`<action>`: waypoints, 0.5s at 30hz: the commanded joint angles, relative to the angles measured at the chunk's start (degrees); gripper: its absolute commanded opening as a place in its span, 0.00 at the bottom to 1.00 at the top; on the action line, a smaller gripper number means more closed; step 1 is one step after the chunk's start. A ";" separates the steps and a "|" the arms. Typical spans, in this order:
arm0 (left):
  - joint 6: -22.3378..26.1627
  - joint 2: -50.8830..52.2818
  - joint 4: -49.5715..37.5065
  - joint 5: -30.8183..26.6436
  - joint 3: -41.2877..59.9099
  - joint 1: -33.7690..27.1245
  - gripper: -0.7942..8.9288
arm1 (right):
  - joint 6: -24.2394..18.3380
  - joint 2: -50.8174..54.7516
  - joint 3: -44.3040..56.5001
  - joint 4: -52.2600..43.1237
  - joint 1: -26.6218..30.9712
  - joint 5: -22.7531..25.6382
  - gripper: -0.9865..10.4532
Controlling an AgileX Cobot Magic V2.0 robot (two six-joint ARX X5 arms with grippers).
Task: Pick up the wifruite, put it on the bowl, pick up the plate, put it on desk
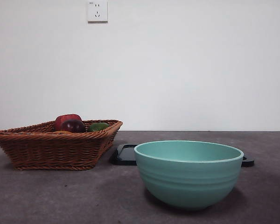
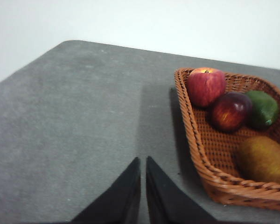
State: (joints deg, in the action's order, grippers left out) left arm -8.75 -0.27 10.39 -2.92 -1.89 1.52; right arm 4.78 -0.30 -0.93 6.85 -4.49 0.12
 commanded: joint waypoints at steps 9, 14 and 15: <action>-6.01 -0.74 0.26 0.35 -10.67 0.04 0.10 | 14.95 -1.01 -8.55 -0.85 -0.15 2.51 0.09; -7.37 -3.93 0.44 0.37 -18.51 0.07 0.10 | 17.64 -5.97 -17.09 -0.09 -0.22 2.03 0.09; -7.37 -4.68 0.57 0.37 -20.15 0.07 0.10 | 18.05 -7.08 -18.71 0.44 -0.26 1.62 0.09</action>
State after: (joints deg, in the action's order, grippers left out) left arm -15.49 -4.60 11.92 -2.72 -19.86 1.54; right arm 20.62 -6.59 -18.11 7.38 -4.49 2.00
